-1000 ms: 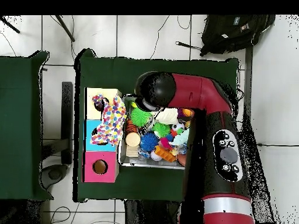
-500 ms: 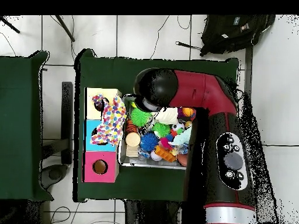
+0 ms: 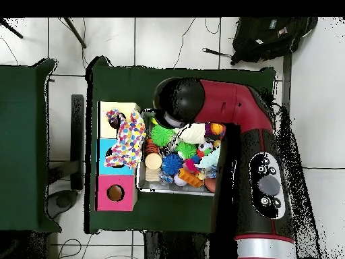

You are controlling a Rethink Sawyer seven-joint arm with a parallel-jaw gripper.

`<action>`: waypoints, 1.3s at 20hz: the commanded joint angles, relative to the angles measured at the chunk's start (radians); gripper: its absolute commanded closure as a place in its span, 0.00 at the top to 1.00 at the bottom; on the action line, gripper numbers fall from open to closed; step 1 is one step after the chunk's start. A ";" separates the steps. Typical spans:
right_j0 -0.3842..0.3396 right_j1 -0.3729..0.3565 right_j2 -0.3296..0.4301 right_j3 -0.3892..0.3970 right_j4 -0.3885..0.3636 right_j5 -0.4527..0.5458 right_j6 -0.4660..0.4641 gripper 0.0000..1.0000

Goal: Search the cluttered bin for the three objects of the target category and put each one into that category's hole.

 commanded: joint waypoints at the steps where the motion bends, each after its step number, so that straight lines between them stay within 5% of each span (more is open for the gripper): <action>1: -0.010 0.032 0.094 -0.017 -0.027 0.107 -0.173 0.00; 21: -0.011 0.046 0.112 0.003 -0.045 0.069 -0.180 0.00; 26: -0.034 0.046 0.154 0.013 -0.037 0.059 -0.248 0.00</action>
